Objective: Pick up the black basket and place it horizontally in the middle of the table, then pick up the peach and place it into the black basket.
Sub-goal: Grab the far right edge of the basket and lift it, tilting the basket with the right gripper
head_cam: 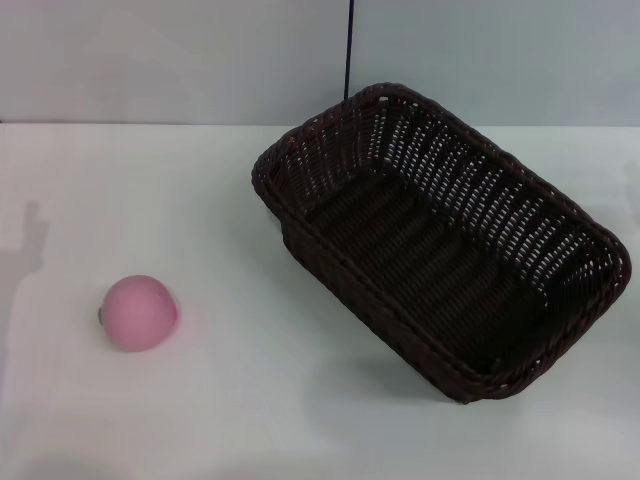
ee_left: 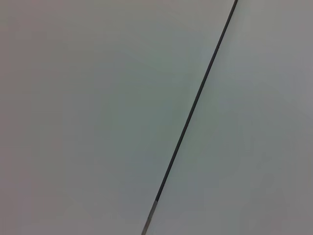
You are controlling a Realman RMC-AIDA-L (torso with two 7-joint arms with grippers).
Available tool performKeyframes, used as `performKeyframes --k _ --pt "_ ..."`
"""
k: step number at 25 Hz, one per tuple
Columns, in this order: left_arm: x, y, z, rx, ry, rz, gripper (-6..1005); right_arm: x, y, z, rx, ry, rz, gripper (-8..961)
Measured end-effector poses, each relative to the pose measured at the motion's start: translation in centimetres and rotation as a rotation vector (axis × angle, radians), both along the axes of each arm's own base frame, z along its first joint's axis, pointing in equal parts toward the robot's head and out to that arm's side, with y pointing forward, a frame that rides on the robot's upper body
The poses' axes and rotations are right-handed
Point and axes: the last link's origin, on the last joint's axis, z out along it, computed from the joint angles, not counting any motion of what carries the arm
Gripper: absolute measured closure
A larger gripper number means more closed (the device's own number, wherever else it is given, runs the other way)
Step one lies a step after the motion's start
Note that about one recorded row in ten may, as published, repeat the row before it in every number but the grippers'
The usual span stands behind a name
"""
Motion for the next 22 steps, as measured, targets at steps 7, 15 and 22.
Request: performKeyframes --k 7,15,22 --pt "0.2 0.3 0.0 0.003 -0.001 -0.005 310 -0.2 0.2 -0.1 -0.009 -0.007 0.012 580" --pt "0.2 0.4 -0.1 -0.001 -0.003 -0.005 310 -1.3 0.4 2.1 -0.101 -0.042 0.14 578" --pt "0.2 0.5 -0.1 -0.004 -0.003 -0.005 310 -4.9 0.6 8.6 -0.345 -0.103 0.275 577"
